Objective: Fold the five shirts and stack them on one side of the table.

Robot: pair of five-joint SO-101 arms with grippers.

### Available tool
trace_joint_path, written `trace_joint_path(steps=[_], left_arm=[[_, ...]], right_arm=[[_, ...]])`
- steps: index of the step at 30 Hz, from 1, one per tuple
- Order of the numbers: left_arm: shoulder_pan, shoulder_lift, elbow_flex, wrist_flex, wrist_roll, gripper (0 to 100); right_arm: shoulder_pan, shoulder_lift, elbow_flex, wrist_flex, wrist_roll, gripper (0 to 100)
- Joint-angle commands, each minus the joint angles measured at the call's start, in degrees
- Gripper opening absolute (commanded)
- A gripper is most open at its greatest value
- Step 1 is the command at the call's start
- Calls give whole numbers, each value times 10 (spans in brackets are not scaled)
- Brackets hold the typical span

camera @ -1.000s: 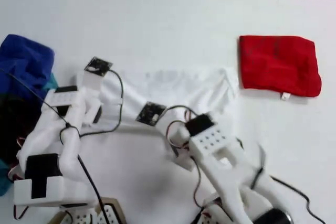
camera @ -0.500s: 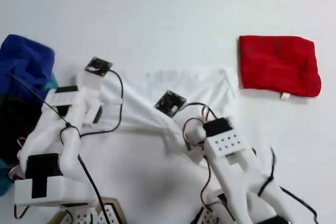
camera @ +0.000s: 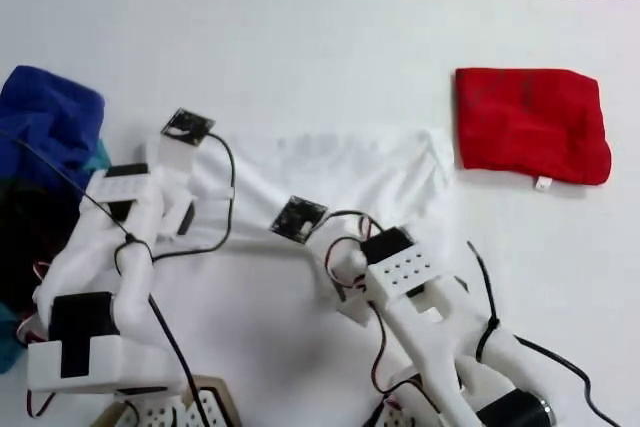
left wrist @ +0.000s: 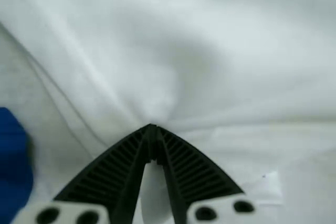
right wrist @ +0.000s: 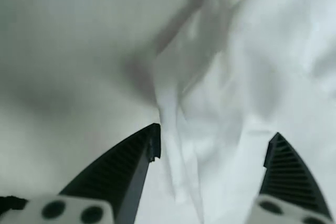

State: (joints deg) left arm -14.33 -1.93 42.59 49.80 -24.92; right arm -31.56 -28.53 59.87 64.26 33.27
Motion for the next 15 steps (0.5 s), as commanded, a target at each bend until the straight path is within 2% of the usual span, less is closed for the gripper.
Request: trace_joint_path(steps=[1, 6, 15], left_arm=[[-4, -9, 0, -11, -8, 26], [-4, -9, 0, -11, -8, 26], [-4, -9, 0, -11, -6, 26]], right_arm=[[30, 3, -1, -10, 2, 316], [67, 3, 0, -10, 4, 317], [65, 3, 28, -13, 4, 317]])
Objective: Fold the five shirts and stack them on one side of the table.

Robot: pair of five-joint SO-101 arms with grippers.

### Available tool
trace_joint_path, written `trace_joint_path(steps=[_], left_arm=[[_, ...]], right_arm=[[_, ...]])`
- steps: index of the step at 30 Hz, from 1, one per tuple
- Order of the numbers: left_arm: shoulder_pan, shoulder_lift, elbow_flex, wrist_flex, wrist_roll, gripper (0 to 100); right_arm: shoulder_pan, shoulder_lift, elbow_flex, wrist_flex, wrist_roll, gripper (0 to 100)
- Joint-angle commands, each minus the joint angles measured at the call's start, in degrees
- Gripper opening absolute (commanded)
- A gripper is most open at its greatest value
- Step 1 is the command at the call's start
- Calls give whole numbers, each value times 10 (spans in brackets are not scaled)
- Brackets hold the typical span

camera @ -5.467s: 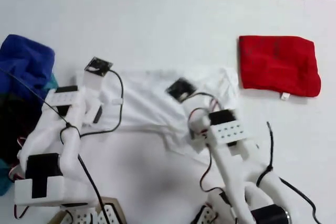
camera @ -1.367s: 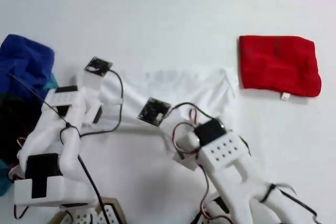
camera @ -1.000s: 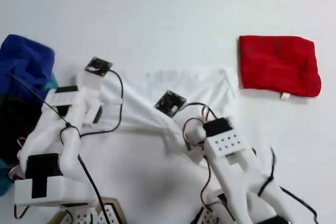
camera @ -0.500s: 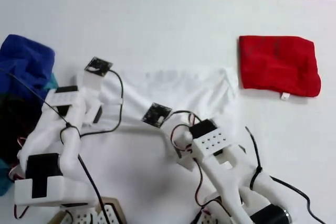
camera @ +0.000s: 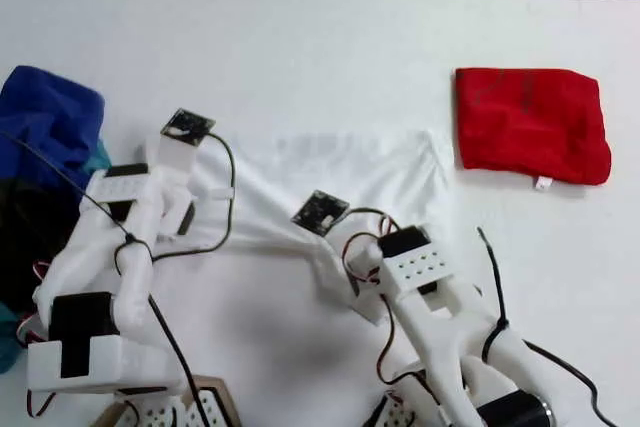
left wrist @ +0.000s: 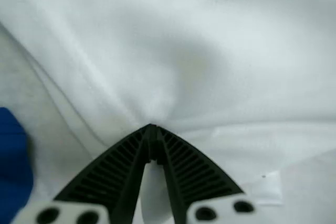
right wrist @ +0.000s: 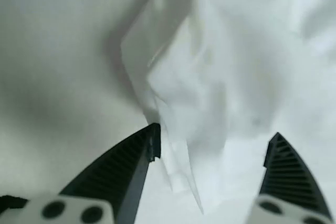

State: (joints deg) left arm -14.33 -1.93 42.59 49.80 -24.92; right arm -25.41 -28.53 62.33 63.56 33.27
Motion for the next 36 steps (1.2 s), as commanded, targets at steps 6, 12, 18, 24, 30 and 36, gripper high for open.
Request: trace_joint_path(steps=[6, 12, 18, 24, 30, 36], left_arm=[[-4, -9, 0, -11, -4, 26], [-4, -9, 0, -11, -4, 26], [-4, -9, 0, -11, -4, 26], [-4, -8, 0, -11, -4, 26], [-4, -8, 0, -11, -4, 26], [-5, -8, 0, -11, -4, 26]], right_arm=[[2, -3, 7, -2, 4, 317], [-10, -3, -10, 32, -2, 316], [-72, 2, -9, 29, -84, 317], [-98, 4, -5, 5, -99, 317], [-49, 4, 20, -40, -74, 316], [-17, 4, 47, -43, -53, 316]])
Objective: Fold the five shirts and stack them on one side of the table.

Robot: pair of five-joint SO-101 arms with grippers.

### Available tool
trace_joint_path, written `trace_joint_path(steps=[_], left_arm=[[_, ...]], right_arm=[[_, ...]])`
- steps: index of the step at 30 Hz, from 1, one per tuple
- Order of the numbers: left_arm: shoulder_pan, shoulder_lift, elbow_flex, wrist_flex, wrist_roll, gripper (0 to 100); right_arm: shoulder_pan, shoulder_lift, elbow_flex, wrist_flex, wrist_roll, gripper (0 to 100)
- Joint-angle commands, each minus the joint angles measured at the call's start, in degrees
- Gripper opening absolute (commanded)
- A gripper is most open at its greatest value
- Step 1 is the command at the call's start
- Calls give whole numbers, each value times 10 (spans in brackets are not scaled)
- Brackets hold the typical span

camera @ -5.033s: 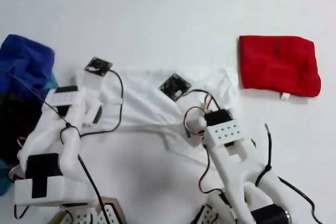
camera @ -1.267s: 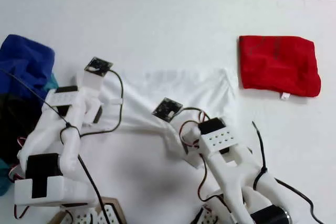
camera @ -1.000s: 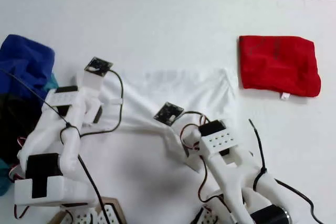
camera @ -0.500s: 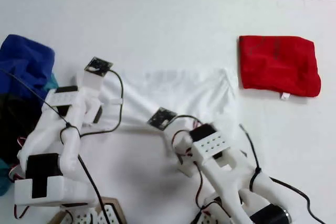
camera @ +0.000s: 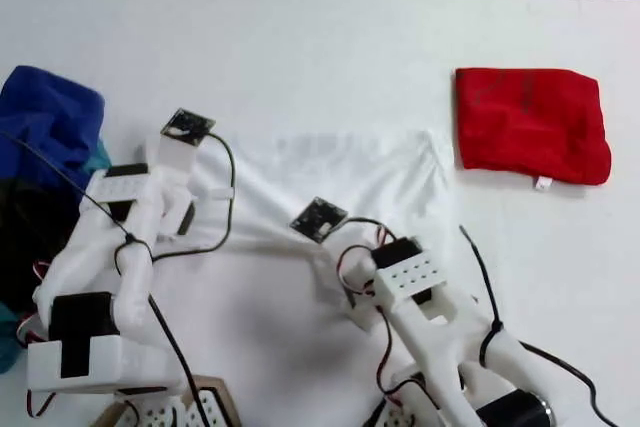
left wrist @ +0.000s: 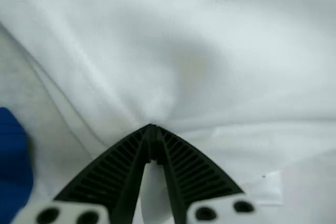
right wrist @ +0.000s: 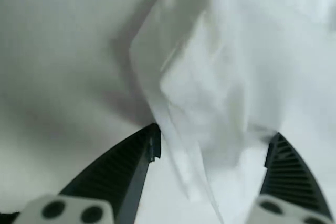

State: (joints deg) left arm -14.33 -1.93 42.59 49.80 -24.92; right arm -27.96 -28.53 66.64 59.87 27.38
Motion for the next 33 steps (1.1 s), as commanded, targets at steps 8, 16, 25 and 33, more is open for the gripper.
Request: trace_joint_path(steps=[8, 16, 25, 33], left_arm=[[-5, -8, 0, -11, -4, 26], [-6, -8, 0, -11, -3, 26], [-6, -8, 1, -11, -3, 26], [-6, -8, 0, -11, -3, 26]], right_arm=[[7, 4, 10, -7, 39, 242], [11, 120, -38, 6, 99, 120], [16, 293, -195, 70, 98, 28], [87, 268, -409, 217, 160, 19]])
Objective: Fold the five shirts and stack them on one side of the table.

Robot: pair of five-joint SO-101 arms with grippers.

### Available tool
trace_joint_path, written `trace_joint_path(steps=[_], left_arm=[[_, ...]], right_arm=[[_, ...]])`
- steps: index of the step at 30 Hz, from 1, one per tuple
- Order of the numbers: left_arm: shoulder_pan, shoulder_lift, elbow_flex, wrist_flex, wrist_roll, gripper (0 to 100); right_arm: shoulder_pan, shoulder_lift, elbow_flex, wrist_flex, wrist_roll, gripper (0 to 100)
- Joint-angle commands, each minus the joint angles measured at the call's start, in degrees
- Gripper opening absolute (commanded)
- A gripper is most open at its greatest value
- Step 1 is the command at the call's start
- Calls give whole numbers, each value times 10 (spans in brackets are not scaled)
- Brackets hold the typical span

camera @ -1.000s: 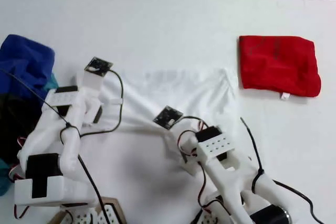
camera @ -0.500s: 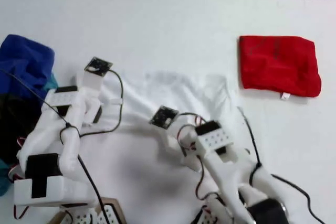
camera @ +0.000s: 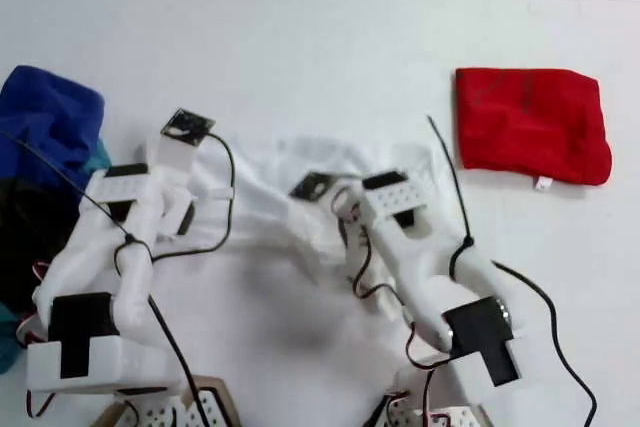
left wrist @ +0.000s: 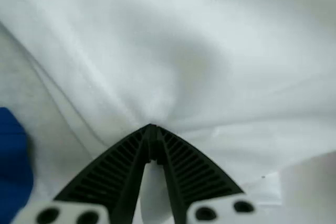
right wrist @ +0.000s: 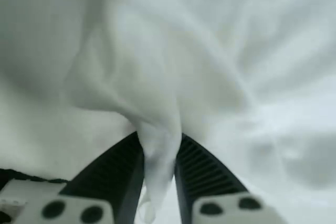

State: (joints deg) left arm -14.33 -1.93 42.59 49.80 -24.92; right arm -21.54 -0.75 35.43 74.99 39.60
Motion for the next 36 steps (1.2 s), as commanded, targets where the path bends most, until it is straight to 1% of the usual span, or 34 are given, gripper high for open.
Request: trace_joint_path(steps=[1, 3, 8, 12, 14, 18, 20, 24, 25, 28, 29, 31, 33, 35, 36], left_arm=[[-6, -8, 0, -11, -3, 26], [-6, -8, 0, -11, -3, 26], [-6, -8, 0, -11, -3, 26], [-6, -8, 1, -11, -3, 26], [-6, -8, 1, -11, -3, 26], [-6, -8, 1, -11, -3, 26], [-6, -8, 1, -11, -2, 26], [-6, -8, 1, -11, -2, 26], [-6, -8, 1, -11, -2, 26], [-6, -8, 0, -11, -2, 26], [-6, -8, 0, -11, -2, 26], [-6, -8, 0, -11, -2, 26], [-6, -8, 0, -11, -2, 26], [-6, -8, 0, -11, -2, 26], [-6, -8, 0, -11, -2, 26]], right_arm=[[30, -10, -128, 87, 55, 19], [52, -9, -183, 114, 88, 22], [101, 21, -267, 97, 161, 25], [107, 107, -334, 82, 171, 29], [106, 149, -376, 85, 168, 68], [106, 213, -451, 83, 168, 182], [106, 240, -485, 80, 168, 206], [117, 275, -563, 81, 165, 200], [122, 278, -578, 83, 154, 200], [138, 276, -615, 93, 76, 182], [142, 274, -625, 103, 53, 163], [152, 265, -631, 129, 20, 94], [153, 261, -631, 162, 16, 6], [153, 261, -629, 213, 18, 36], [152, 262, -629, 233, 18, 22]])
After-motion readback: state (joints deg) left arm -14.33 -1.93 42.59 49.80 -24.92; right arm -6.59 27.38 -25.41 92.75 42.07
